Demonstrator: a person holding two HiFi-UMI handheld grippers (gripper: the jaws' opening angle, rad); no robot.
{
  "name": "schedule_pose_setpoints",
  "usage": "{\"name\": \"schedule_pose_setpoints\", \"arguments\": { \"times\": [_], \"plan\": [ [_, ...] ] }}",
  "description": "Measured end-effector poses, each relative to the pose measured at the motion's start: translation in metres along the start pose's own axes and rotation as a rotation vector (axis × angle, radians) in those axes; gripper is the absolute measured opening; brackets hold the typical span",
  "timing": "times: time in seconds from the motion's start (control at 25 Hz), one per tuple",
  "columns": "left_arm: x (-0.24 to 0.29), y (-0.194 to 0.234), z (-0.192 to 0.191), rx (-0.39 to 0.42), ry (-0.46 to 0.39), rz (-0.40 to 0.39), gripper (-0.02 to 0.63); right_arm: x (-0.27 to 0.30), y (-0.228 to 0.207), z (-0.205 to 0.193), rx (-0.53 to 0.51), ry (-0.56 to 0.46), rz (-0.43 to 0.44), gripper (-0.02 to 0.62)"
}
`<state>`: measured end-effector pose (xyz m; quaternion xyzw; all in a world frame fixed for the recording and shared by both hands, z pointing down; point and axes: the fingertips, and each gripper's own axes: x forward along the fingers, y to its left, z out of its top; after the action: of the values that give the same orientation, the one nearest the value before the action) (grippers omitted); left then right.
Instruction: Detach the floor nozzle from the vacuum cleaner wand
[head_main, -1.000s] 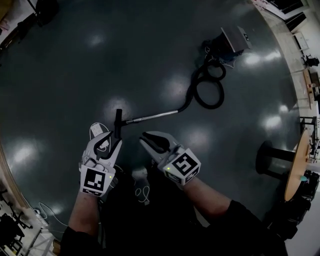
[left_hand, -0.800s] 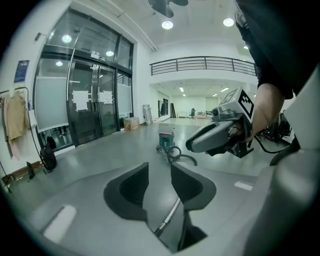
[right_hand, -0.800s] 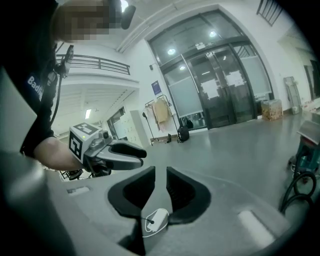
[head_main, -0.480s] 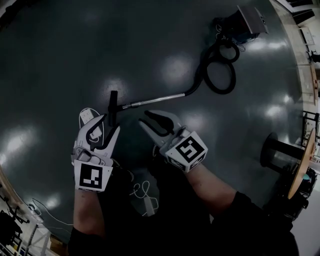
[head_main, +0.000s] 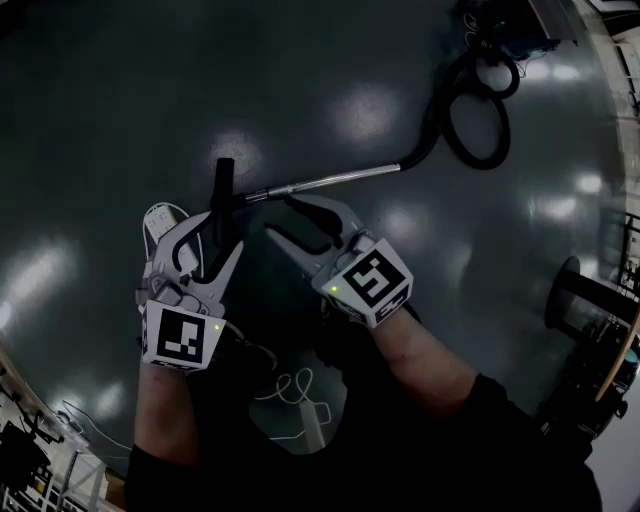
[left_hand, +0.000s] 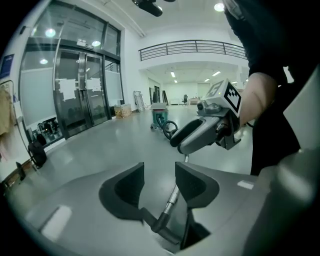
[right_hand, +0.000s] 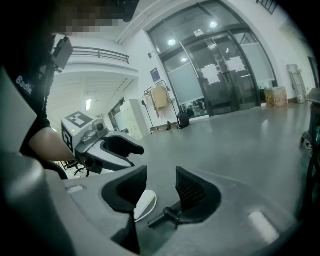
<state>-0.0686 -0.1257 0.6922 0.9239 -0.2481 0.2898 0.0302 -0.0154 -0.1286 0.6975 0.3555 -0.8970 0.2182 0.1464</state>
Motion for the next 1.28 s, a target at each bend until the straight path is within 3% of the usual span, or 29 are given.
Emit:
{"name": "schedule_pose_setpoints", "arguments": {
  "times": [0.24,0.44,0.84,1.0,1.12,1.28],
  "plan": [
    [0.050,-0.009,-0.066,0.076,0.075,-0.100,0.202,0.025,-0.023,-0.038,-0.053,0.060,0.049,0.181],
    [0.092,-0.011,-0.114,0.186,0.161,-0.166,0.209,0.055,-0.033,-0.066,-0.204,0.166,0.138,0.206],
    [0.161,-0.026,-0.238,0.491,0.385,-0.324,0.216,0.093,-0.058,-0.134,-0.410,0.441,0.240,0.258],
    [0.188,-0.030,-0.292,0.586,0.502,-0.312,0.244,0.103,-0.066,-0.190,-0.514,0.631,0.262,0.276],
    [0.207,-0.032,-0.320,0.625,0.577,-0.260,0.265,0.117,-0.090,-0.254,-0.689,0.799,0.237,0.307],
    [0.223,-0.026,-0.358,0.629,0.691,-0.181,0.267,0.135,-0.109,-0.327,-0.871,0.920,0.239,0.330]
  ]
}}
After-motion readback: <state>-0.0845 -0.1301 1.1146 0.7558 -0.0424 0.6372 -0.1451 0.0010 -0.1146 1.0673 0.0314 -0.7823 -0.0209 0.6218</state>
